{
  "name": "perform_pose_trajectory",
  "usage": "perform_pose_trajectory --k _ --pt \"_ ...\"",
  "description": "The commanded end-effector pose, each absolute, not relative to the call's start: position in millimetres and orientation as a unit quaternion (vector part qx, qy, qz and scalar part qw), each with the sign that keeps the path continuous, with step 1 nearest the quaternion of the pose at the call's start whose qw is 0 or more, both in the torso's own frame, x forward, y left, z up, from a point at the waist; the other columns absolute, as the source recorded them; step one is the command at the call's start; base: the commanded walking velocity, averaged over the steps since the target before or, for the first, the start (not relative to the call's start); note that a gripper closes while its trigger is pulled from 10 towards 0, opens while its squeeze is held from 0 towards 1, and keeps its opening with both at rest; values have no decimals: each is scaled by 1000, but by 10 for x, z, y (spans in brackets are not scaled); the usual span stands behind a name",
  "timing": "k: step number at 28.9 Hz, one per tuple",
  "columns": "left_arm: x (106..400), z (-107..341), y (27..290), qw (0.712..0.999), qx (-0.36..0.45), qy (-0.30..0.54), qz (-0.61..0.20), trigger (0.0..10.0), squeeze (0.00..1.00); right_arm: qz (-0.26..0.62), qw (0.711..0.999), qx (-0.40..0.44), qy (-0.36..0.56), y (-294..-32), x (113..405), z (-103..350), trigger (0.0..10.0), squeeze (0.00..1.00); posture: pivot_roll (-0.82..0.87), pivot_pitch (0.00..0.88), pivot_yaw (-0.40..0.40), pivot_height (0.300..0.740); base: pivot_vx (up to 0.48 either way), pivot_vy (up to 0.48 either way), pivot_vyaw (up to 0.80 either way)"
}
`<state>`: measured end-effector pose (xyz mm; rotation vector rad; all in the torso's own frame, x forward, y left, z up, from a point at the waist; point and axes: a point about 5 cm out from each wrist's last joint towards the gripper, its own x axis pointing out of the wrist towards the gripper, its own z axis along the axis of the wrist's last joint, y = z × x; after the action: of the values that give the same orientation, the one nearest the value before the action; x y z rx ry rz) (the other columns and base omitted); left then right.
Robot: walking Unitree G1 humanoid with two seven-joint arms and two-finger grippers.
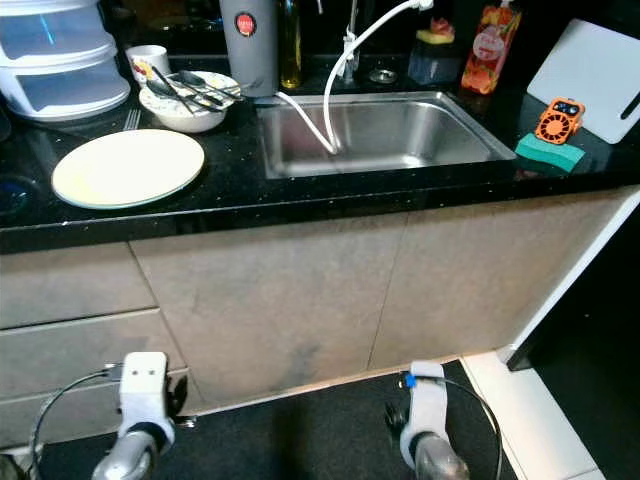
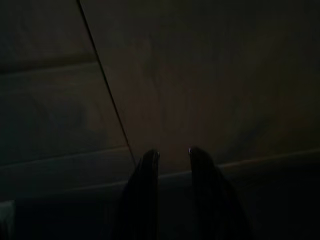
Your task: Kitchen organization
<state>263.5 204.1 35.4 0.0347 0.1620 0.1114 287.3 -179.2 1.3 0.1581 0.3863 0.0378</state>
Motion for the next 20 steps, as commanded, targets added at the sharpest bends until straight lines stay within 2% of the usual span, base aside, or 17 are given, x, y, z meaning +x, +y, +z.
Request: perform_pose_trajectory --k 1,6,10,17,20 --pt "2624 506 2042 997 36 47 52 10000 0 25 984 99 146 -1806 2959 161 10000 0 -12 138 -18 740 0 0 0" --pt "2696 1161 1968 993 41 -97 47 10000 0 54 991 122 -11 -1772 3206 788 10000 0 -11 142 -19 740 0 0 0" --pt "2826 1577 1956 984 57 -164 36 10000 0 78 985 121 -99 -1715 3378 1284 10000 0 -7 141 -22 740 0 0 0" --pt "2961 2046 2015 973 104 -208 8 10000 0 103 981 93 -134 -1642 3540 1730 10000 0 -5 135 -24 740 0 0 0" --pt "2993 2211 2154 972 107 -210 12 10000 0 102 978 84 -163 -1654 3575 1976 10000 0 -6 135 -21 740 0 0 0"
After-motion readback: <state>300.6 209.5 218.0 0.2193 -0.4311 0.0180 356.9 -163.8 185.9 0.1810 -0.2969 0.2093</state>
